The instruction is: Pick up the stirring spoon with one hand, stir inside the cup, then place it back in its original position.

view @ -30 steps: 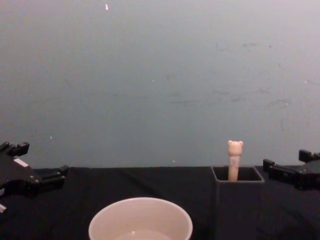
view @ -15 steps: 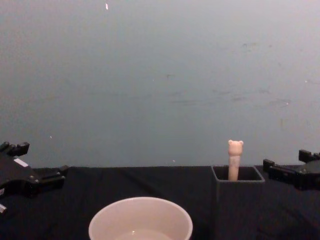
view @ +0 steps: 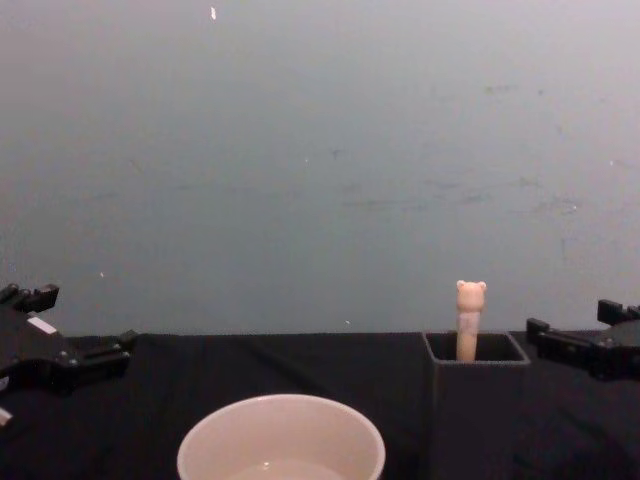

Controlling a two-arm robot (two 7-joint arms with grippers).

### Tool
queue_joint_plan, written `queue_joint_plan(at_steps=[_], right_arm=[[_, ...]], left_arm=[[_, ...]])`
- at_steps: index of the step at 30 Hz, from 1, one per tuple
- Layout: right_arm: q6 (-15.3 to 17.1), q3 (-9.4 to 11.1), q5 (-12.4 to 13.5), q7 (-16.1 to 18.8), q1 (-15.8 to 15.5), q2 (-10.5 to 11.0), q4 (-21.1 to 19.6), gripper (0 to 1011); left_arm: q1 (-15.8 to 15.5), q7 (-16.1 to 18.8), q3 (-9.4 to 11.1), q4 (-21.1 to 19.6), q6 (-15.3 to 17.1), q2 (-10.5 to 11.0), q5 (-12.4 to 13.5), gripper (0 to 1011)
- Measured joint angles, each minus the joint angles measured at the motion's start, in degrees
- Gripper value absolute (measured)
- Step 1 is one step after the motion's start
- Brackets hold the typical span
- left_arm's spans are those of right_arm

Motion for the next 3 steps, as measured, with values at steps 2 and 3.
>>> queue_joint_plan(at_steps=[2,3], right_arm=[[0.00,0.00,0.00,0.00,0.00,0.00,0.00,1002],[0.00,0.00,0.00,0.00,0.00,0.00,0.00,1002]], left_arm=[[0.00,0.00,0.00,0.00,0.00,0.00,0.00,1001],[0.00,0.00,0.00,0.00,0.00,0.00,0.00,1001]])
